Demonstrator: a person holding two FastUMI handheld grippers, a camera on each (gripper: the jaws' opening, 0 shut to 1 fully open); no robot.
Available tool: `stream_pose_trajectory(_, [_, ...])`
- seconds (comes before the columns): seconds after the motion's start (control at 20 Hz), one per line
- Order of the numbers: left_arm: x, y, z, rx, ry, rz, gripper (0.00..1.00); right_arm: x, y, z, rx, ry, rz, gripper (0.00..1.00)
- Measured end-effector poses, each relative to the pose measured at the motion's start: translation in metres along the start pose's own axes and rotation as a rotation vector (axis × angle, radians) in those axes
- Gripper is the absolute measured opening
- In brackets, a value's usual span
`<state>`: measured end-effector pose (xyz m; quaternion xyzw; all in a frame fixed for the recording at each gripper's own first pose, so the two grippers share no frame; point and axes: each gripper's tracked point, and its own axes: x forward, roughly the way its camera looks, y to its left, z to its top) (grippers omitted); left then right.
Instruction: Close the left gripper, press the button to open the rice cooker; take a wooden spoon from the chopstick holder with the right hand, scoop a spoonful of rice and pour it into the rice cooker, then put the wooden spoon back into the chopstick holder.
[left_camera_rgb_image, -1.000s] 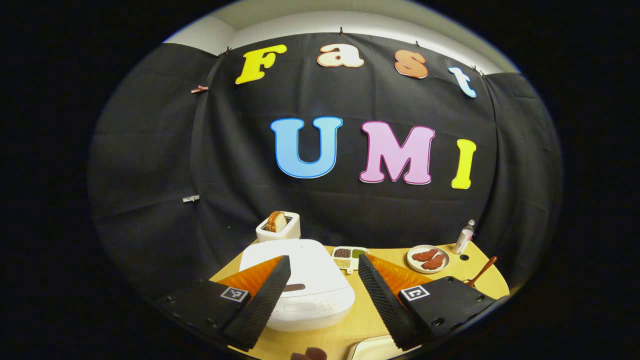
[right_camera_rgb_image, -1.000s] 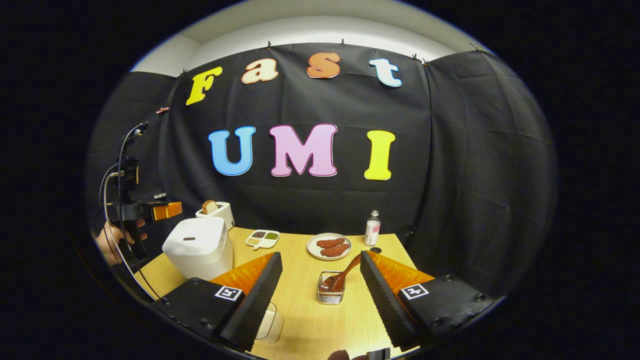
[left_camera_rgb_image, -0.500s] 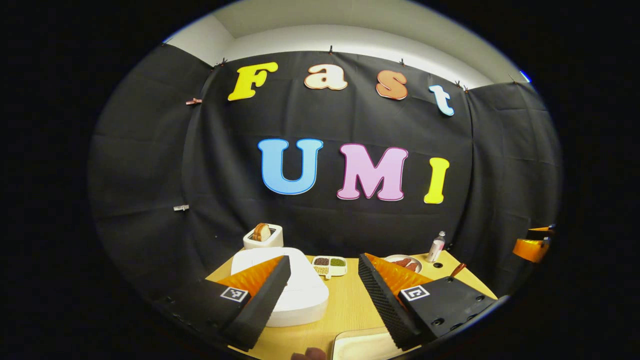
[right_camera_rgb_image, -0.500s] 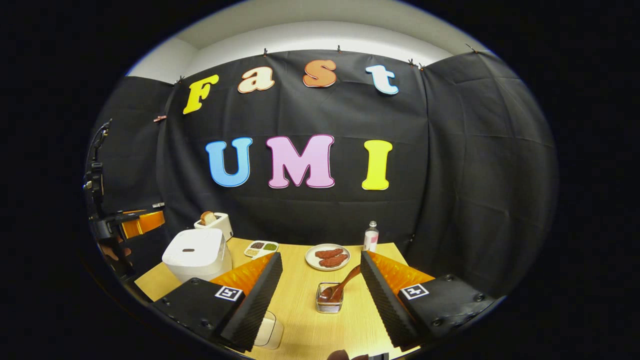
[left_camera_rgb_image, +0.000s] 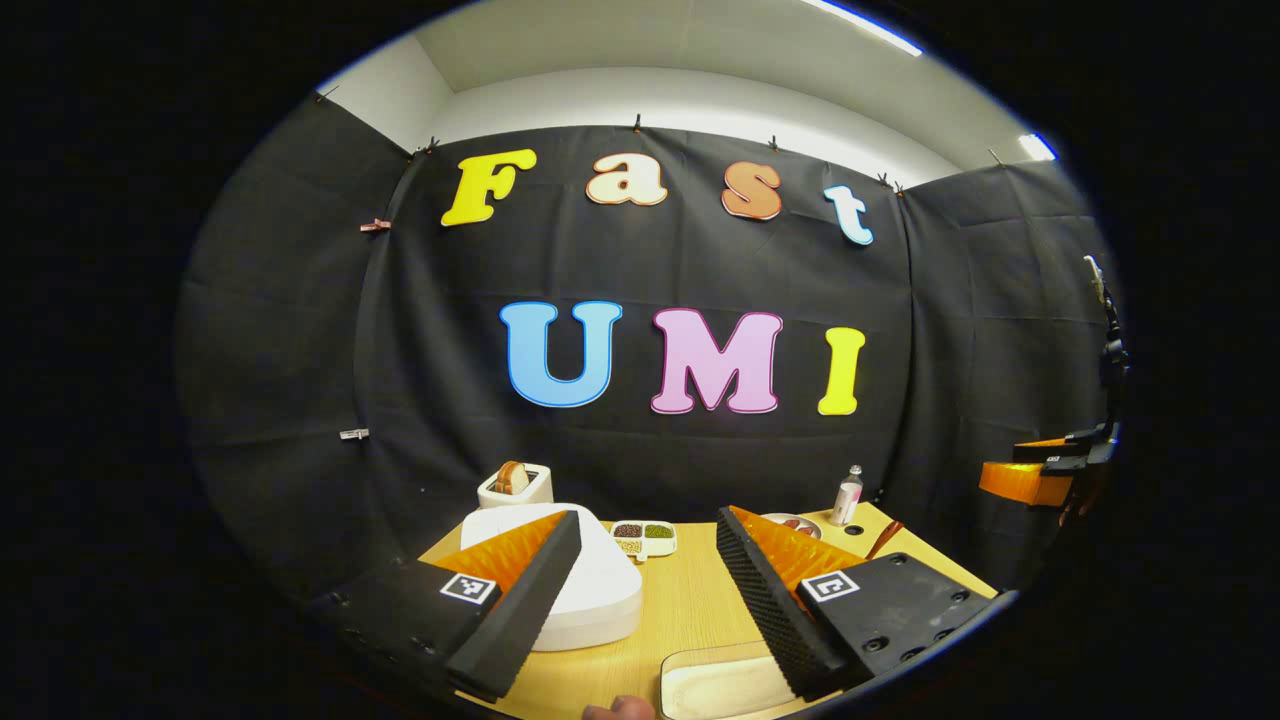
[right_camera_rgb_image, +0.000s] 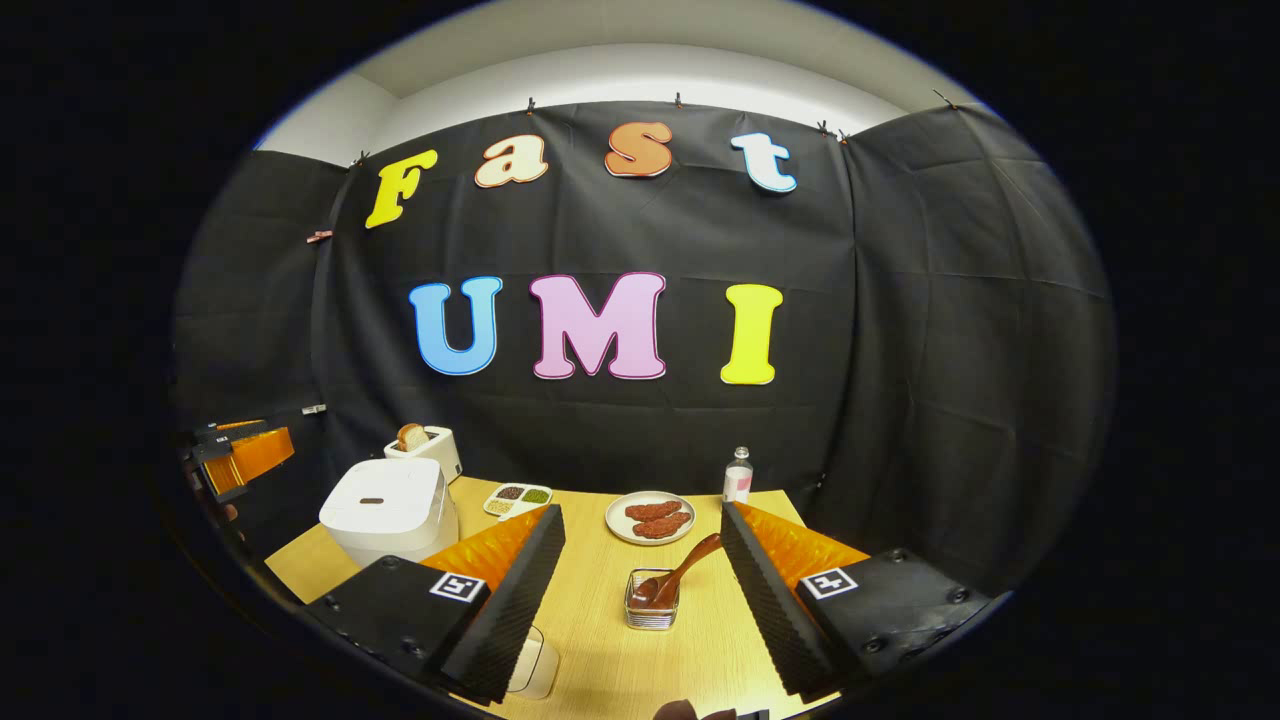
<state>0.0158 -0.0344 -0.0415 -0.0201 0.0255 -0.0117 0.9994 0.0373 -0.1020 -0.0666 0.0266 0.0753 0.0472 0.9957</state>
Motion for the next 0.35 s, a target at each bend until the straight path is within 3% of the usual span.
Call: stream_pose_trajectory(0.35, [-0.0025,-0.0016,-0.0071,-0.005,0.016,0.004,0.95,-0.0005,-0.0042,0.0023,0.001,-0.005,-0.001,0.98])
